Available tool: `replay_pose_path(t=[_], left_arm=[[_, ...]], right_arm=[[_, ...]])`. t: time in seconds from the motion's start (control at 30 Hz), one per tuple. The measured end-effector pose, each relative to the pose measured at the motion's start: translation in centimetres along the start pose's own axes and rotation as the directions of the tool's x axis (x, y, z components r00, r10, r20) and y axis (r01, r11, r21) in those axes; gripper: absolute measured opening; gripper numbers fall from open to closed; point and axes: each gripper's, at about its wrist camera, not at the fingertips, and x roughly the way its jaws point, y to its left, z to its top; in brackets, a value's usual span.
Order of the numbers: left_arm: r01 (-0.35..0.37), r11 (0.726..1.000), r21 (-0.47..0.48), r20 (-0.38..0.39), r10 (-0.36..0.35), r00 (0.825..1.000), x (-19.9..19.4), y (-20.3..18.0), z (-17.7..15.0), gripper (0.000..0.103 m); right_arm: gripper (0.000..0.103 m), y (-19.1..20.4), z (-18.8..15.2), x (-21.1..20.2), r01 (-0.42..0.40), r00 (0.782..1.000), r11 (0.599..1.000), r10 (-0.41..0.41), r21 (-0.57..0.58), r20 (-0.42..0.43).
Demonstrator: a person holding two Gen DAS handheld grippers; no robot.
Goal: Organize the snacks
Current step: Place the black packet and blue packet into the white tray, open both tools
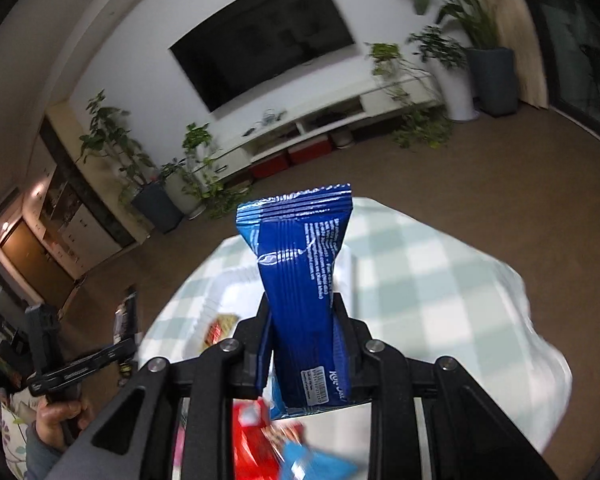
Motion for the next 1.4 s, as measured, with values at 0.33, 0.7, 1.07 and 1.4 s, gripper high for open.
replay_pose_path(t=[0.33, 0.7, 1.07, 1.4], left_arm=[[-0.052, 0.997, 0.049, -0.169, 0.059, 0.984, 12.7, -0.7, 4.1, 0.023], [-0.110, 0.993, 0.051, -0.249, 0.120, 0.961, 17.2, 0.7, 1.2, 0.023], [-0.128, 0.991, 0.031, -0.265, 0.131, 0.955, 16.4, 1.0, 0.2, 0.024], [-0.154, 0.987, 0.041, -0.251, 0.159, 0.955, 16.2, 0.4, 0.1, 0.027]], right_arm=[[0.027, 3.9, 1.0, 13.1, -0.011, 0.976, 0.997, -0.006, -0.079, -0.216], [0.027, 2.3, -1.4, 19.4, 0.060, 0.942, 0.995, -0.083, -0.080, -0.327], [0.028, 1.9, -2.9, 20.9, 0.087, 0.921, 0.991, -0.120, -0.103, -0.372], [0.037, 2.2, -3.6, 21.8, 0.119, 0.909, 0.981, -0.168, -0.151, -0.381]])
